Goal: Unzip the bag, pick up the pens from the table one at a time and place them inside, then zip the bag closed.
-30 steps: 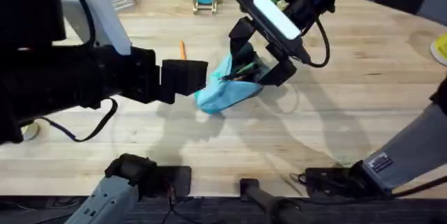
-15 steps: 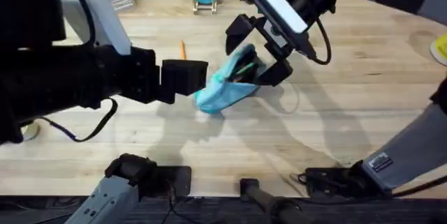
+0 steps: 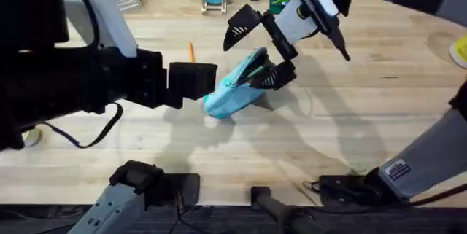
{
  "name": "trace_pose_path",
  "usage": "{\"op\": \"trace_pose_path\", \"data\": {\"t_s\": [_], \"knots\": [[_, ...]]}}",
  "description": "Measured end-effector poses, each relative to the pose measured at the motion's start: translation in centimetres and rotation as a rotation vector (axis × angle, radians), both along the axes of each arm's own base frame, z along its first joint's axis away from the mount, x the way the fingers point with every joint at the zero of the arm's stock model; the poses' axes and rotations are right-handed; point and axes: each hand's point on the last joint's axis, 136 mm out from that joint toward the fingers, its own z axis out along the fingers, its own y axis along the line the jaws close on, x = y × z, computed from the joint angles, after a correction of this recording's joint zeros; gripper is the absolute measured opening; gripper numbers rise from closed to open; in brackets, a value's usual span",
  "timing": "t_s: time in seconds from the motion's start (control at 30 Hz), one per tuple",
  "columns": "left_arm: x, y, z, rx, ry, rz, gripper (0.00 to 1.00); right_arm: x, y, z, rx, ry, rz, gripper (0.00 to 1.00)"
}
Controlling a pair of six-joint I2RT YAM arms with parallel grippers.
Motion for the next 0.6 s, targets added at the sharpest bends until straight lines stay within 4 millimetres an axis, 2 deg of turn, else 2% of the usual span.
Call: {"op": "trace_pose_path", "data": {"t_s": [0.07, 0.2, 0.37, 0.5, 0.6], "knots": [[0.0, 0.0, 0.0, 0.000, 0.000, 0.000, 0.996, -0.1, 0.3, 0.6, 0.031, 0.011, 0.000, 0.996], [0.0, 0.0, 0.0, 0.000, 0.000, 0.000, 0.995, -0.4, 0.6, 3.0, 0.125, 0.016, -0.004, 0.996], [0.0, 0.0, 0.0, 0.000, 0.000, 0.000, 0.995, -0.1, -0.1, 5.6, 0.181, 0.034, -0.057, 0.996], [0.0, 0.0, 0.0, 0.000, 0.000, 0.000, 0.995, 1.4, -0.5, 6.3, 0.161, 0.100, -0.146, 0.996], [0.0, 0.0, 0.0, 0.000, 0.000, 0.000, 0.995, 3.4, -0.7, 6.6, 0.115, 0.111, -0.238, 0.996]]}}
